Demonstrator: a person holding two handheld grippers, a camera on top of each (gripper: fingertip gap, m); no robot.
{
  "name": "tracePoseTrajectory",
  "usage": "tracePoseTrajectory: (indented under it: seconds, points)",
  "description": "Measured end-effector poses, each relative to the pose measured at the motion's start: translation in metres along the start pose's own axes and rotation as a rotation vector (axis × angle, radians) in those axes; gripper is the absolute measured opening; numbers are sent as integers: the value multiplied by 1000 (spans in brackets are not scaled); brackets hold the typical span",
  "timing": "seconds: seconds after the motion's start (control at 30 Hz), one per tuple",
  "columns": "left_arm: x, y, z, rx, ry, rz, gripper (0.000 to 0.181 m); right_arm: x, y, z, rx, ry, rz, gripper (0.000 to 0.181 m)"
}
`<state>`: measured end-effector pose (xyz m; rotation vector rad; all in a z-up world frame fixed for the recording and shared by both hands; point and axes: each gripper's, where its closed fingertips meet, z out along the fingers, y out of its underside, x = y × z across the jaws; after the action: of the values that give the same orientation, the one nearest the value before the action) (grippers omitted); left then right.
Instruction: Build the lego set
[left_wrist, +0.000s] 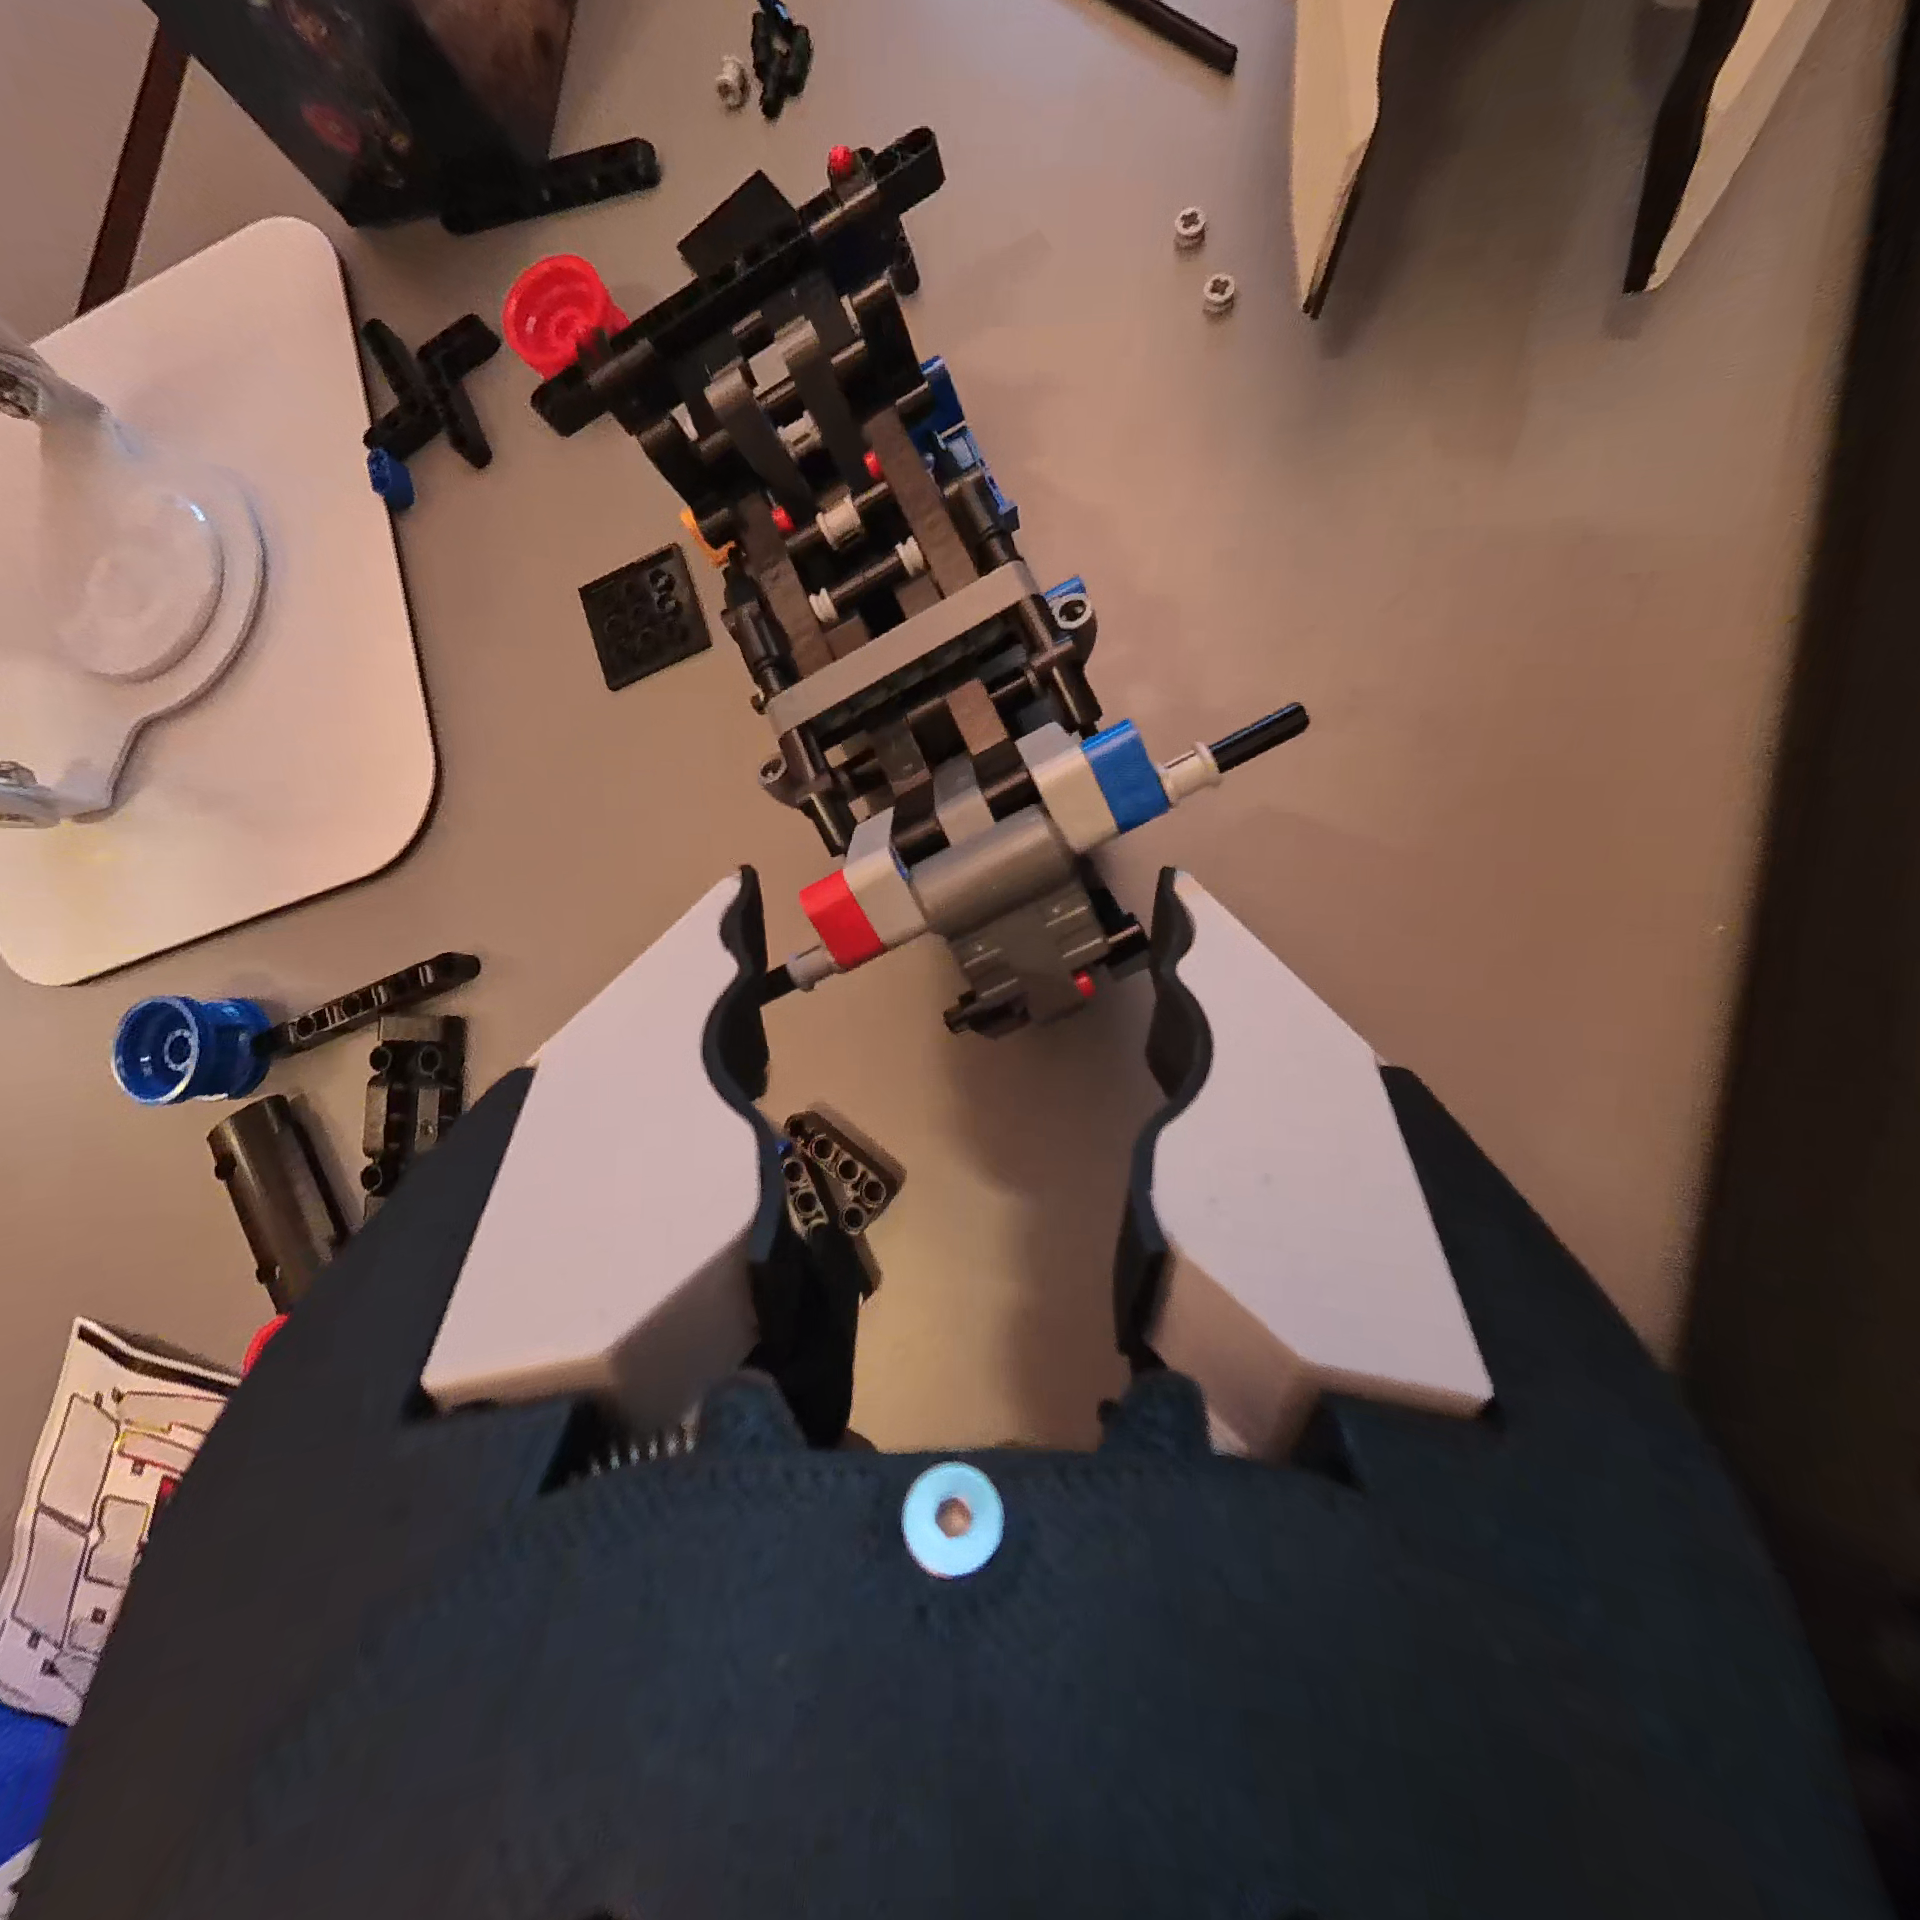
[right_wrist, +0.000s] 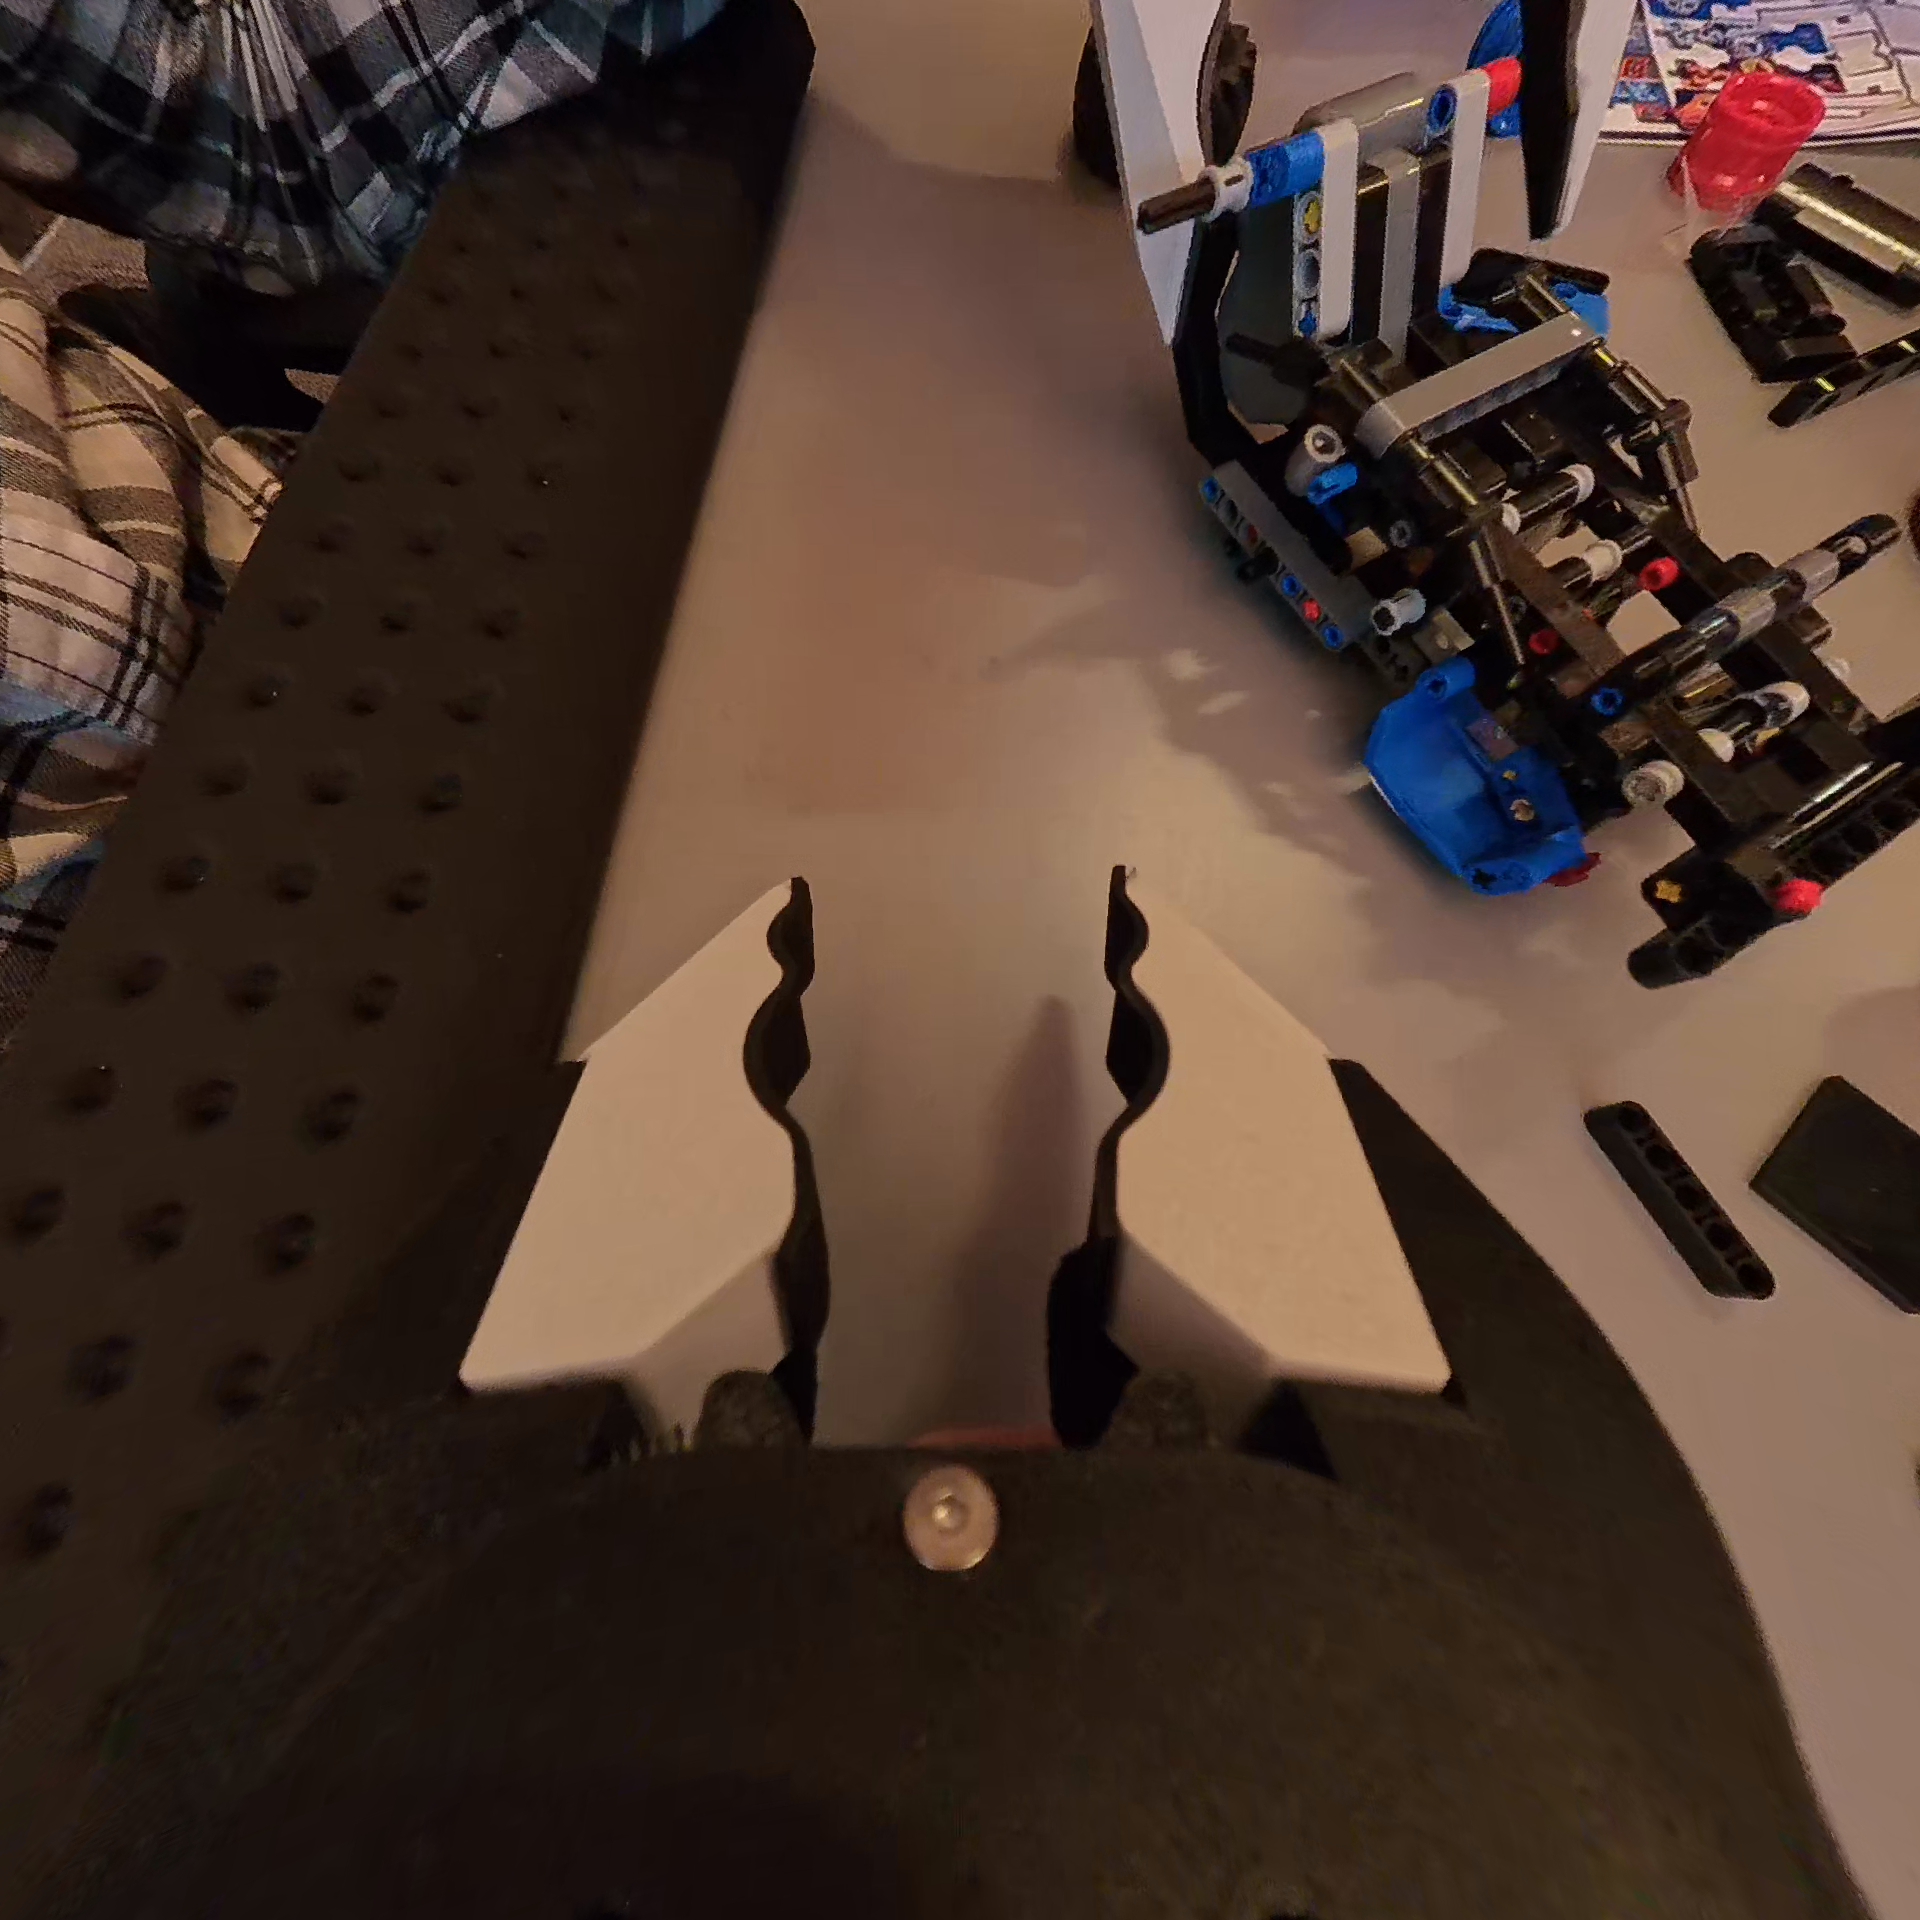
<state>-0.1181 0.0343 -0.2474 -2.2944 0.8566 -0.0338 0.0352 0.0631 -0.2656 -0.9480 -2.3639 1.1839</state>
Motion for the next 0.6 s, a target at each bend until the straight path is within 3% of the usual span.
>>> tracePoseTrajectory:
  seconds: [0.6]
  points:
    - [15,0,-8,46,92,15,65,-1,0,-1,0,-7,2,55]
